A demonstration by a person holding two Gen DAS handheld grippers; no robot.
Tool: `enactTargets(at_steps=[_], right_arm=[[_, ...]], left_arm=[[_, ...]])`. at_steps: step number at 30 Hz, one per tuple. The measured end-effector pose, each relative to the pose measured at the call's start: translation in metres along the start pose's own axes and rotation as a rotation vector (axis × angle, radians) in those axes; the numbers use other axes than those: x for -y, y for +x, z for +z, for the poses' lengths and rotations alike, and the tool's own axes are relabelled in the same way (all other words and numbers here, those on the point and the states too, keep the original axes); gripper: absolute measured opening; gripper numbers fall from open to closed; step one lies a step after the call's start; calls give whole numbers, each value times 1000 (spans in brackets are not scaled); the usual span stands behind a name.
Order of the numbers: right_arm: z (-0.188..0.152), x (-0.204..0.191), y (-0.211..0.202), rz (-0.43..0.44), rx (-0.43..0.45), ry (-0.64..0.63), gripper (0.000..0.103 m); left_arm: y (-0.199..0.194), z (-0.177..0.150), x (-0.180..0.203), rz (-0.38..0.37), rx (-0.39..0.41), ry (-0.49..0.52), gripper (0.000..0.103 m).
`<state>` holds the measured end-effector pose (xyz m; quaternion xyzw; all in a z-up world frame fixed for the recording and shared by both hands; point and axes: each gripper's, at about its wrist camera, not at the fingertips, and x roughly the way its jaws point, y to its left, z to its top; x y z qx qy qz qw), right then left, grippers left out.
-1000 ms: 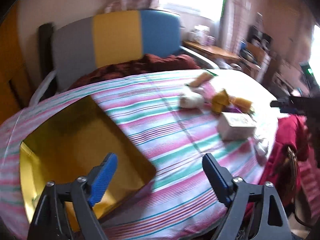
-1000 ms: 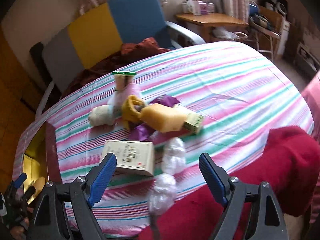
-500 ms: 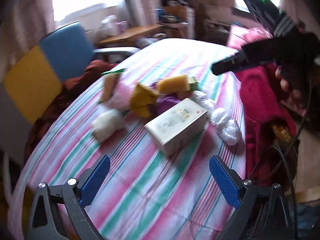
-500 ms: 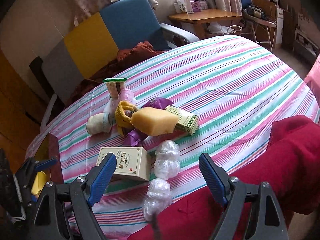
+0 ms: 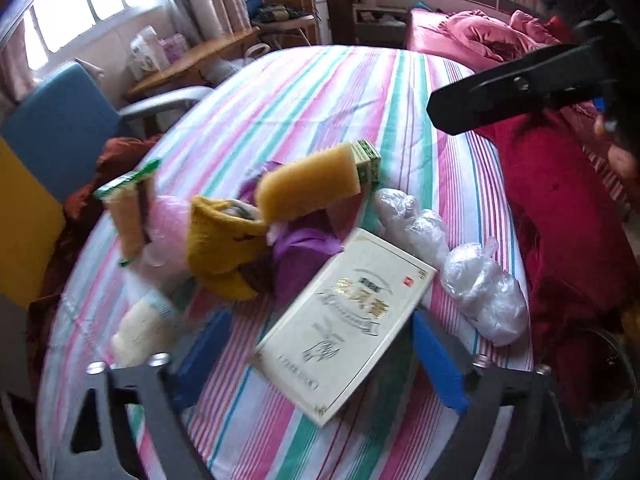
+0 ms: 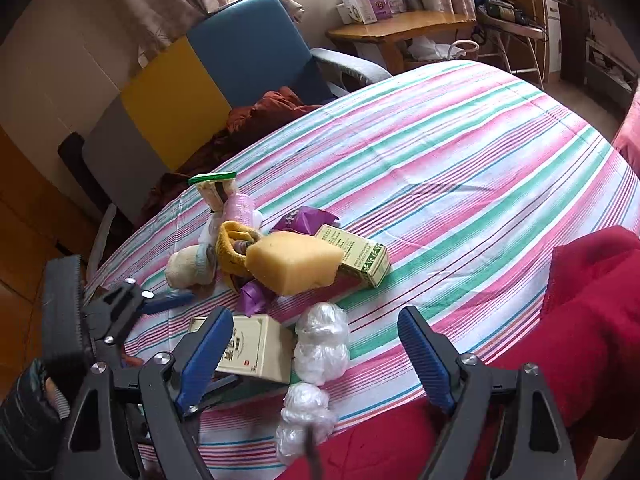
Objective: Organize objects
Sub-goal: 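Grasp the cream medicine box with the left tool, then lift the medicine box with the left tool while the right tool grasps a plastic-wrapped ball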
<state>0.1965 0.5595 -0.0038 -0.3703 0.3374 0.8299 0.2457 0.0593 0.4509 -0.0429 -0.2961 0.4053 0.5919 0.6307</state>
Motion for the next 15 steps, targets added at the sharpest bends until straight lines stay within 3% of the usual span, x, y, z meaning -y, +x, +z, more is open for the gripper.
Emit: enactTargets(at_steps=[2,8,15], right_arm=[[0,2,2,-6,2,1,86],[3,-1,5,-11,-12,-9,86],[-1,-24,7,-28,-85,-129,86]], left_arm=[[7,2,0,-25,-18,-6,70],[2,-6,5,-43,19,-52,56],[-29,-54,5,38,40,-282,55]])
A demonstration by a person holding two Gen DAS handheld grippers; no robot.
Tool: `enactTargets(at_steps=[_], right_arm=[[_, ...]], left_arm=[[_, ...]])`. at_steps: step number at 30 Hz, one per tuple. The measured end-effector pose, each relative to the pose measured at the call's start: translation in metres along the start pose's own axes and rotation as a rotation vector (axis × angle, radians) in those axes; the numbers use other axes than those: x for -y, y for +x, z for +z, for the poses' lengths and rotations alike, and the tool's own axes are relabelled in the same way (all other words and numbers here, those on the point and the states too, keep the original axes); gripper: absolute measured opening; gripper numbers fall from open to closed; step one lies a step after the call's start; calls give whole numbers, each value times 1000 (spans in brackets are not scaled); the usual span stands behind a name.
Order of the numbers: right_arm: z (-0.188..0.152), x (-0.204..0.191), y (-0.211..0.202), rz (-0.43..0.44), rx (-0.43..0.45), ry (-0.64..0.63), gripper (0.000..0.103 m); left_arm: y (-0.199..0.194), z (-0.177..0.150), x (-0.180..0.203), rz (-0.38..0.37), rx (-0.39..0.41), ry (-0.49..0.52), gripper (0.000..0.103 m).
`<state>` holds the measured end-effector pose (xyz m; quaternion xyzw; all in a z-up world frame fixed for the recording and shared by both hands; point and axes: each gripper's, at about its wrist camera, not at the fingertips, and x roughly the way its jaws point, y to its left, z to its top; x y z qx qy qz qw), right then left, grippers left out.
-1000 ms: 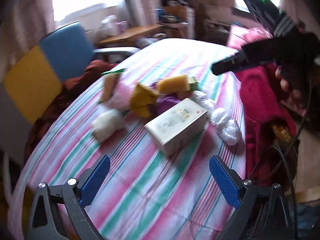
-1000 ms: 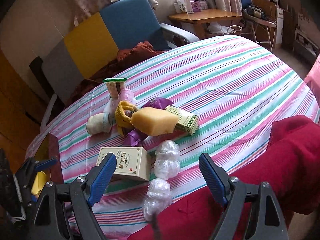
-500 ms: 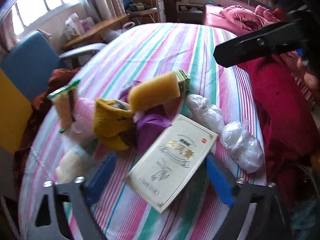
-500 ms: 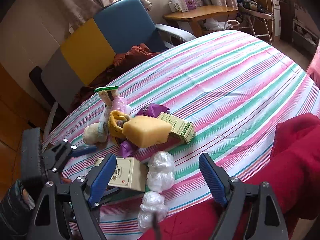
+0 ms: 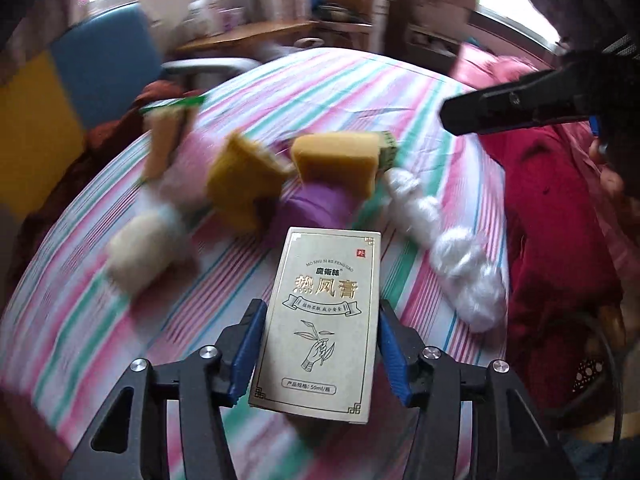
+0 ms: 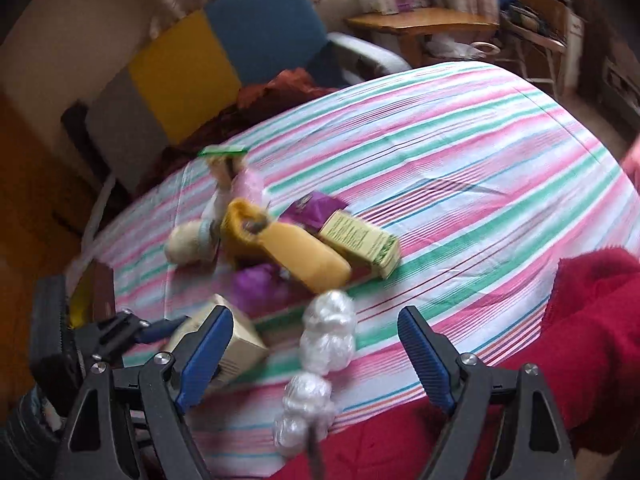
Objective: Organize objects
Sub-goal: 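Lift the medicine box with the left tool while the right tool grasps a plastic-wrapped ball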
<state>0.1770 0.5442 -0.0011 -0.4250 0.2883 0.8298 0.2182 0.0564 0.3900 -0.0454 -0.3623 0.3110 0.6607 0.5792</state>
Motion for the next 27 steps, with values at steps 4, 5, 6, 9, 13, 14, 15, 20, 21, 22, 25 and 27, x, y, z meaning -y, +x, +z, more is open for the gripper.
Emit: enactTargets(at_steps=[4,5,6,9,13,14,15,20,21,22,25,27], right_arm=[[-6,-23,11,-40,-114,-130,86],[-9,-29,17,-61,-162,-171,86],[-12,-34,22,-72,-203,-201,85],[-20,-48,41,-114,-335,-291,78],[-25,-62,63,-177,-473,-372,77],[-26,-64,69,-197,-502,-386,77],[-27,-65,74,-209,-529,-394,77],[-39,-68,98,-243,-635,-411,59],[-42,-68,101,-250,-649,-419,50],[-44,-70,102,-265,-648,-434,47],[-44,-74,96,-242,-615,-434,38],[-45,-79,89,-239,-585,-447,38]], left_arm=[[-24,-36,-10,45,32,-129,55],[-28,-43,-12,49,39,-157,55],[-33,-49,-14,48,46,-187,55],[-37,-61,-20,43,64,-231,55],[-38,-64,-23,44,80,-266,55],[-38,-64,-23,46,86,-267,55],[-40,-65,-24,47,89,-266,55],[-44,-71,-21,59,109,-265,54],[-44,-72,-21,58,113,-270,54],[-46,-74,-23,56,117,-280,54],[-51,-79,-26,49,130,-310,54],[-55,-82,-27,44,143,-324,53]])
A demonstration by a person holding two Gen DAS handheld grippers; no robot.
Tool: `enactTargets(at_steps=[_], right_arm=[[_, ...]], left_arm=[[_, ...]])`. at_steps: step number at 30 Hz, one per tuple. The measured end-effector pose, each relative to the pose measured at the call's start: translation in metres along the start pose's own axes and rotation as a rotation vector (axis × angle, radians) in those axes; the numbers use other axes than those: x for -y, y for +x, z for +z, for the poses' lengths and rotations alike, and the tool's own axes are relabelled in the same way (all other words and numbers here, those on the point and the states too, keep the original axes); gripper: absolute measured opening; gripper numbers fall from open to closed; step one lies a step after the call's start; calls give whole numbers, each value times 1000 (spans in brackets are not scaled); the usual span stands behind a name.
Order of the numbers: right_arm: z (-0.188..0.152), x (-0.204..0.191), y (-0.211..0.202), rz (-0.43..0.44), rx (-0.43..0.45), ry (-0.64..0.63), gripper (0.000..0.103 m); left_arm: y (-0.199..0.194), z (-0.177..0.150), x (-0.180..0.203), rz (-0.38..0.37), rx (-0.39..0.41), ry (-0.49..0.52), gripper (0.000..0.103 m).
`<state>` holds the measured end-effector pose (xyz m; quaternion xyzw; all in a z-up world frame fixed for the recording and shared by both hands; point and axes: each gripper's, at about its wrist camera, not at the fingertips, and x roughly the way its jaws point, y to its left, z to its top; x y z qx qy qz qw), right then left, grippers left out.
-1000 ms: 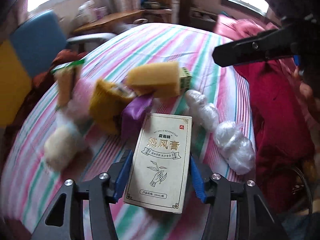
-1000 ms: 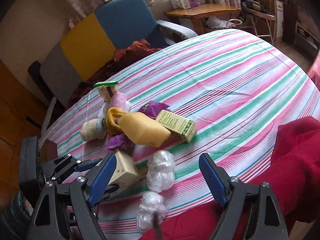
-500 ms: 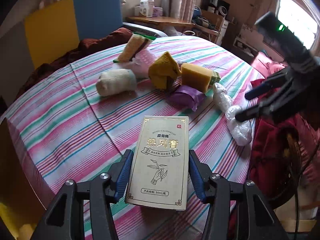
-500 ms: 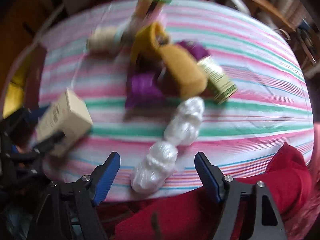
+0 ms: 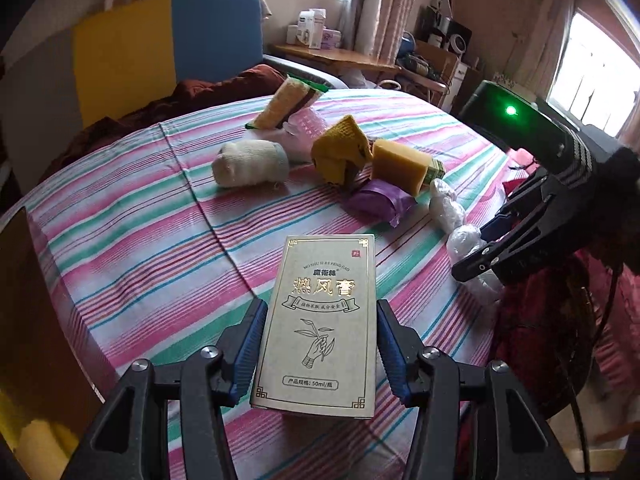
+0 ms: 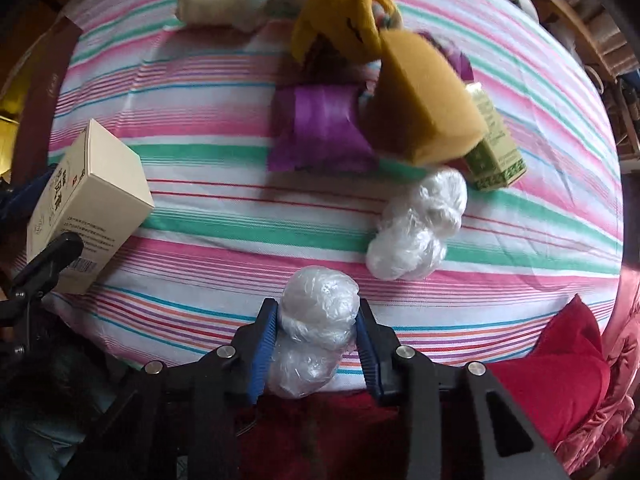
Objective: Organize objects
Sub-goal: 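Lift the medicine box with the left tool while the right tool grasps a plastic-wrapped ball, then place the medicine box and wrapped ball into the gold box, opening both tools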
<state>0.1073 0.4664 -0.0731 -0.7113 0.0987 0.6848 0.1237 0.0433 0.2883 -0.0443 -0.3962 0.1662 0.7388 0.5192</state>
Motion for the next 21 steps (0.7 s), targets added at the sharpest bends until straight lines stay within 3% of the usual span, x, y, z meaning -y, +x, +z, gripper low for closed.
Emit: enactTargets(at_steps=[4,11,21], right_arm=[[-9,-13,-20,15,98,-22,37],[-9,-35,-64,120,324,-27,37],[40,-127,-114,288,557,-142,37]], left_arm=[[-14,-3,-6,2,33,-35,53],[-52,-2,-22,43,116,-107,53],[-130,-18,-101,272,231,-336,53]])
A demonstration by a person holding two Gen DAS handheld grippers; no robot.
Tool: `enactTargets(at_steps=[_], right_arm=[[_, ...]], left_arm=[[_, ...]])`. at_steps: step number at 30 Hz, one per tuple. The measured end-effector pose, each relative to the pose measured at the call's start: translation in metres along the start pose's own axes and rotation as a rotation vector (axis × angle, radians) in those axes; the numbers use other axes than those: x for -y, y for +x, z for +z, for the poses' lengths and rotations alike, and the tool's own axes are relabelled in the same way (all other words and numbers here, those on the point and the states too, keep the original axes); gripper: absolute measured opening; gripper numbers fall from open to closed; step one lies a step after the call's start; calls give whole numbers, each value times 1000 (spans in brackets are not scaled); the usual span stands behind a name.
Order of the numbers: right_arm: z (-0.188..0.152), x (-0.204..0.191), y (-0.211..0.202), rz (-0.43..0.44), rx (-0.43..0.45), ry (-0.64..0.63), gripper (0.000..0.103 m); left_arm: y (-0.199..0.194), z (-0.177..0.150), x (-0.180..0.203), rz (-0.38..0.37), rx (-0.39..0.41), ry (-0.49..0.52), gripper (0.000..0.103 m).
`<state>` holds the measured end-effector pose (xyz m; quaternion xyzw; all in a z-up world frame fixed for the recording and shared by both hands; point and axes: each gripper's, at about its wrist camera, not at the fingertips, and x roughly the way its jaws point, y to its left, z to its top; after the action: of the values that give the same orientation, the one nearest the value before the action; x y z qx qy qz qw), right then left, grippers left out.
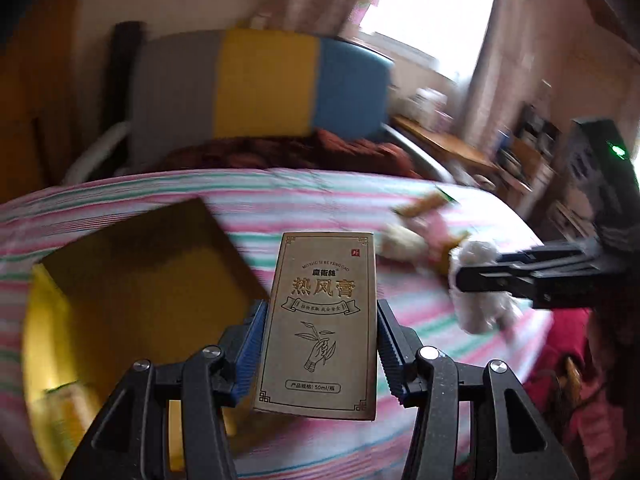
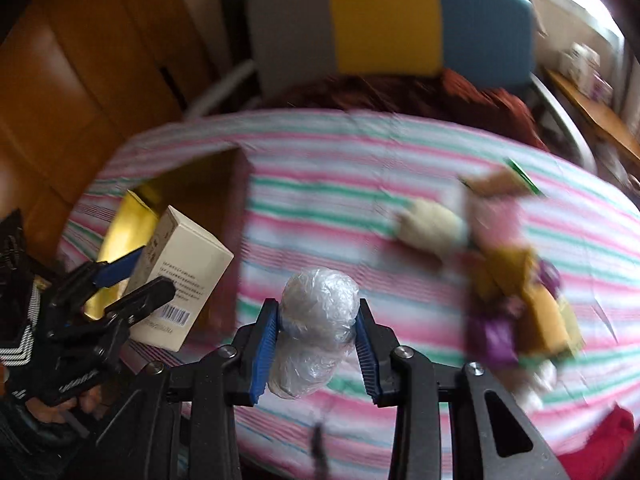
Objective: Organize objects
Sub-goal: 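Place the medicine box and wrapped ball into the gold box, opening both tools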
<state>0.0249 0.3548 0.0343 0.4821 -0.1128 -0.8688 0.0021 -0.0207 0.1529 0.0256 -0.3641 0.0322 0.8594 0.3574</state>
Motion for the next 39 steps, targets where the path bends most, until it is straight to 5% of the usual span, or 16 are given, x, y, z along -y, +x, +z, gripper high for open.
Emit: enactTargets(at_steps=[9,15,26,32,39], right_arm=[[46,-96,50,149,23,-91,37],[64,-149,96,216,-21,-116,37],[55,-207,137,306,-106,-197,39],[45,-216,149,351,-157,-201,65],[36,-209,141,349,-146,-172,65]], left_arm=[[-21,0,-122,297,39,-166,53],[-15,-13,-175,388,13,-247,53],[-9,-30,-211,456,-18,-312,53],[-15,-32,-210,490,-5,-323,57],[-40,-40,-202,533,37,-332,60]])
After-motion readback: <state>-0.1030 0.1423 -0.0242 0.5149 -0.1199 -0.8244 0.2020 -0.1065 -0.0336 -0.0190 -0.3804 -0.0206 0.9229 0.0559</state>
